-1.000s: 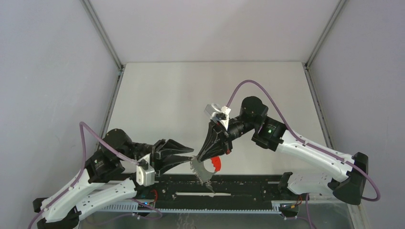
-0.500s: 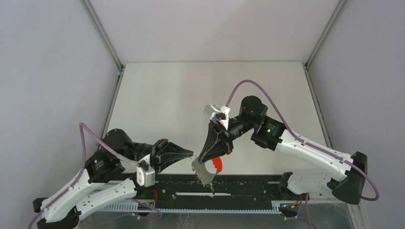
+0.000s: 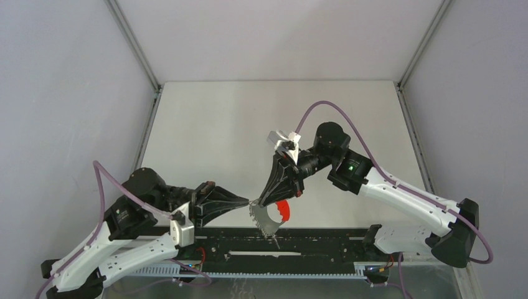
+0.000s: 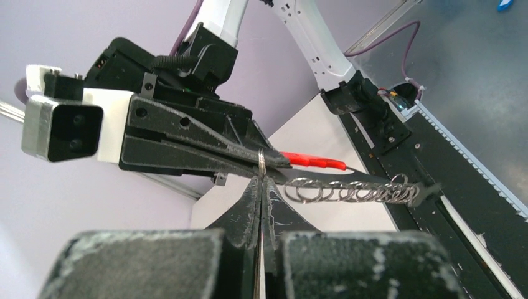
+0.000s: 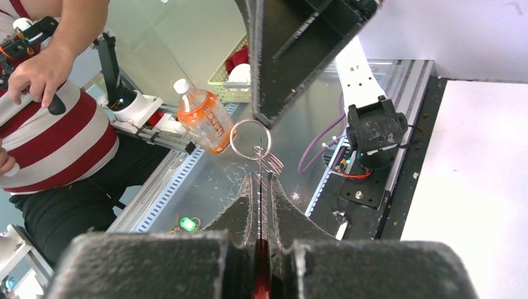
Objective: Put the keys on the keyring
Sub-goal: Adjust the keyring.
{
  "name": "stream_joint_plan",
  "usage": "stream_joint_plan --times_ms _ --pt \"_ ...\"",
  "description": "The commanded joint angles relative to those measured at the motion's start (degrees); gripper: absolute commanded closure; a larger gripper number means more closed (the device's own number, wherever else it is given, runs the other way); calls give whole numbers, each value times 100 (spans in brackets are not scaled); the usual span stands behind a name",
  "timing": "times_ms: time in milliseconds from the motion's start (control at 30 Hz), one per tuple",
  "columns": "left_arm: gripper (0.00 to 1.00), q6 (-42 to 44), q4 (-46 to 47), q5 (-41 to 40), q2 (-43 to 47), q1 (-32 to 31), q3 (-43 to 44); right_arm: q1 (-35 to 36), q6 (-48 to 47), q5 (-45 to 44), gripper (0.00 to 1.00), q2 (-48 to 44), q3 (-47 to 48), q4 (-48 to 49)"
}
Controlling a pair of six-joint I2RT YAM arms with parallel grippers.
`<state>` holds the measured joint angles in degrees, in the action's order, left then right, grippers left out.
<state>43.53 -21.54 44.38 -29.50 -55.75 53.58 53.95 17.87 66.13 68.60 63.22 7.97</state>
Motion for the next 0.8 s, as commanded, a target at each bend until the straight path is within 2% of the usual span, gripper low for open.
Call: stream_joint_plan --times_ms 0,267,333,400,633,767 --pt "100 -159 -26 280 -69 -33 332 -45 116 -103 100 -7 254 90" --pt "99 10 -296 242 -88 -33 210 69 -206 -126 100 55 496 -418" --pt "89 401 -598 114 -83 -32 205 67 -258 -133 100 42 498 -502" --pt "84 889 -821 -70 -51 -33 216 71 -317 -115 100 19 497 -630" --pt "58 1537 -825 -653 24 -16 367 96 -359 34 100 8 494 -737" --pt "56 1712 -965 -636 45 -2 380 143 -292 108 100 63 490 -656"
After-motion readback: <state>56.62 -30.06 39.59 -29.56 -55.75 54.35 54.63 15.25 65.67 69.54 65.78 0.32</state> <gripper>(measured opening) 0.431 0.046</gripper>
